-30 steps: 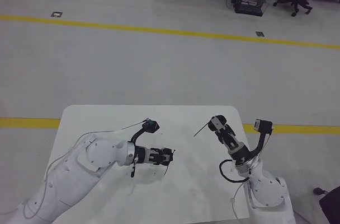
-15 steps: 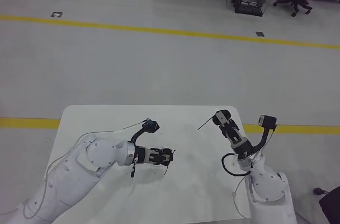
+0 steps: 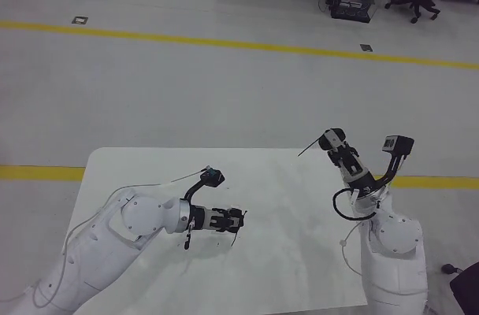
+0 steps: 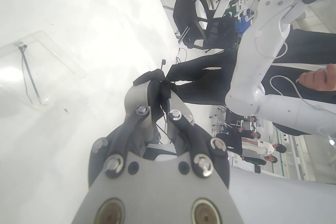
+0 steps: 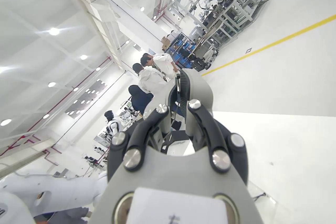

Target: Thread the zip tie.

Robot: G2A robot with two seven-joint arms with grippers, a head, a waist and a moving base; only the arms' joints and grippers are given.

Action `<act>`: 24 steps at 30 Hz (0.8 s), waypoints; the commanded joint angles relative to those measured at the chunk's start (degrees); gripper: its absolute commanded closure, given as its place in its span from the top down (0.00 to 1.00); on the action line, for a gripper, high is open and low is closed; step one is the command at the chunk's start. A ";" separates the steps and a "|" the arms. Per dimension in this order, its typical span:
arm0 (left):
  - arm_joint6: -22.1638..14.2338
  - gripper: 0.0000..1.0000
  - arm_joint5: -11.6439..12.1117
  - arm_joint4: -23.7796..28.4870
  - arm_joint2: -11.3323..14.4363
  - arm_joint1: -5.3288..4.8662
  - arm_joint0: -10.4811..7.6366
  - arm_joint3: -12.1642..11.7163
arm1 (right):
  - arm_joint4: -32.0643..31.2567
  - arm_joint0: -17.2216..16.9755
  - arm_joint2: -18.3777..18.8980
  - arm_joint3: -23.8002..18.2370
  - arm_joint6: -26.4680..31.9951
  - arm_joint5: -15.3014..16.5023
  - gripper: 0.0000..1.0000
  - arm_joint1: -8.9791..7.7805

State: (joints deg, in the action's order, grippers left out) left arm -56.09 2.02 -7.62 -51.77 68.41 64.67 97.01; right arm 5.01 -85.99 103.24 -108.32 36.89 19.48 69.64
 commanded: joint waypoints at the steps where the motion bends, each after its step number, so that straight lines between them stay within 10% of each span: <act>1: 0.00 0.00 0.00 0.00 0.00 0.00 0.00 0.00 | 1.35 -0.19 0.69 -0.40 2.08 0.00 0.00 0.11; 24: 0.00 0.00 0.00 0.00 0.00 0.00 0.00 0.00 | 11.46 -3.28 8.05 -4.64 22.82 0.00 0.00 4.94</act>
State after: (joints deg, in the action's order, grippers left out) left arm -56.09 2.02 -7.62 -51.77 68.41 64.67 97.01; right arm 16.48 -89.28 111.29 -112.96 59.70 19.48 74.58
